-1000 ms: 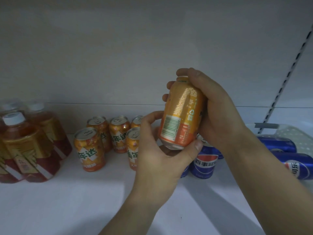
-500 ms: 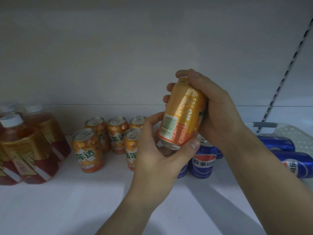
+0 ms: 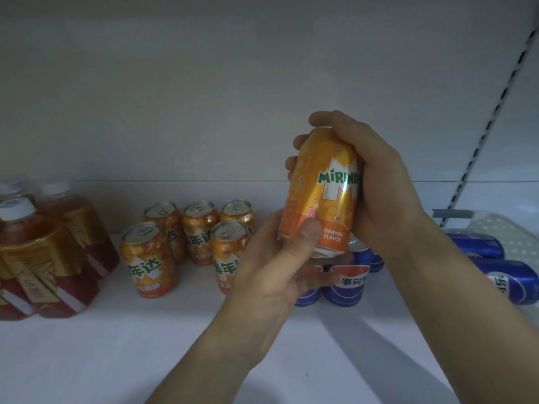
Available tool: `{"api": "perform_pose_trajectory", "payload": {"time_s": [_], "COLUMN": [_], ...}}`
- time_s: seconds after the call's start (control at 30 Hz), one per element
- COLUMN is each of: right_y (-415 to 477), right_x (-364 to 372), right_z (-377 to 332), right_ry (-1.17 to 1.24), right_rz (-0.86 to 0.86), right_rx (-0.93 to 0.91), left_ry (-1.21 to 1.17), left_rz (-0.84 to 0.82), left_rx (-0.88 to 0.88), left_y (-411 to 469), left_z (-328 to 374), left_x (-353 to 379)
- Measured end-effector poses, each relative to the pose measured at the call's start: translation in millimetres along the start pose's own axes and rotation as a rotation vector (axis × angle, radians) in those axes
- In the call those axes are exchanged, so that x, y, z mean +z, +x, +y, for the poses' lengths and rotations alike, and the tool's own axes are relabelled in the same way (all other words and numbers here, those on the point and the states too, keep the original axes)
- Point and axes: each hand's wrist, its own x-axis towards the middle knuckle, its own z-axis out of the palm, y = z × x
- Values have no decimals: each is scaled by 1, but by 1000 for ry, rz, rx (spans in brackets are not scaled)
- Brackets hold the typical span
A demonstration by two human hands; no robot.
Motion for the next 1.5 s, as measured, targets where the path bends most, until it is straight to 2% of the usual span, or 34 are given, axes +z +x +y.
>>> {"api": "perform_pose_trajectory", "payload": {"time_s": [0.17,0.27,0.37,0.43,0.53,0.67,0.8,1.07,1.2,1.37,1.5], "right_y": [1,2,0,0,0,-1,0,2,1,-1,-1], "right_x": [1,3,5,4,3,4,7,11,10,6,5], "right_z": [7,7,4,3,3,7,7,11,8,2,1], "right_ry": [-19,-16,22,4,2,22,-1,-4,-7,57,41], "right_rz": [15,3,-33,-31,-30,-49,-73,-63,-57,-81,-30], "right_rx": [-26,-13,27,24,1,6,20,37,11,-4,-39], "left_ry": [361,289,132,115,210,371,514,700,645,233,281], "left_rz": [220,203,127,104,116,242,364,508,450,194,188], "left_rx": [232,264,193,140,168,336,431,540,523,383,343], "left_y": [-3,-2,-1,1,1,-2,-2,-2,-5,-4,-3], "left_z": [-4,-5,-3,-1,2,-2,-11,-11,-8,-4,-5], "left_x": [5,4,-3,-6,-6,2,2,2,6,8,4]}}
